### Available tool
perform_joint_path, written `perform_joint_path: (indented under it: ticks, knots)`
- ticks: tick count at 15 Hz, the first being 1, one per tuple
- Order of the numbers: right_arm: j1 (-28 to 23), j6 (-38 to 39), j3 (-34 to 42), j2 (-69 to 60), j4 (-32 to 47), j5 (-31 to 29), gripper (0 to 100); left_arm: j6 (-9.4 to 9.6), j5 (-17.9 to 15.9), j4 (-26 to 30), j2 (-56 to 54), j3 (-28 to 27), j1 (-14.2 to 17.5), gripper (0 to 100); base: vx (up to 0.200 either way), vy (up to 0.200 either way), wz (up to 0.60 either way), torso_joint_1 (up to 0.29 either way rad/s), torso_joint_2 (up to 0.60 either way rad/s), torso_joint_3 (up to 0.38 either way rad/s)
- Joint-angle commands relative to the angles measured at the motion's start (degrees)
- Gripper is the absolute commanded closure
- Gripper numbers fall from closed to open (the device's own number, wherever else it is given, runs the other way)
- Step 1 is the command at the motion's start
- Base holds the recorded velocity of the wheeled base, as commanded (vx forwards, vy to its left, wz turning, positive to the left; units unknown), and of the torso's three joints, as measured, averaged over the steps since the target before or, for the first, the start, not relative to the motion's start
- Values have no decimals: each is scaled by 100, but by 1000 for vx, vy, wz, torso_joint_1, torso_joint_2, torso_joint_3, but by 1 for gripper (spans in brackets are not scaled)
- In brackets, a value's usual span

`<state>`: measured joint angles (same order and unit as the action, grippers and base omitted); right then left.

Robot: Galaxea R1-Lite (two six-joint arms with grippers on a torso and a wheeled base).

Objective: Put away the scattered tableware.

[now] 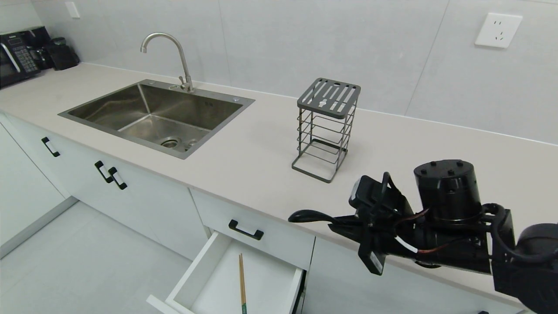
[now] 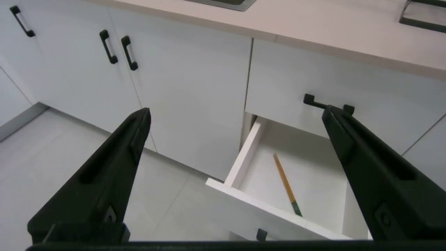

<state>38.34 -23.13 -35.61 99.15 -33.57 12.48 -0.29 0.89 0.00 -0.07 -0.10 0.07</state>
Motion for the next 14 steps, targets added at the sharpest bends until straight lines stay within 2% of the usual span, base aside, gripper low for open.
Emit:
perform_joint_path:
  ticks: [1,8,11,14]
  knots:
    - [262,10,-104,105,-18,0,100,-6,-1,0,7,1,1,0,0,0,0,0,0,0]
    - [613,247,-377,571,-176,-9,100,-6,-1,0,7,1,1,0,0,0,0,0,0,0]
    - [1044,256,-886,1142,-167,-115,100,-6,-1,0,7,1,1,0,0,0,0,0,0,0]
    - [1246,370,-1449,1555,-158,-158,100,-6,-1,0,7,1,1,0,0,0,0,0,0,0]
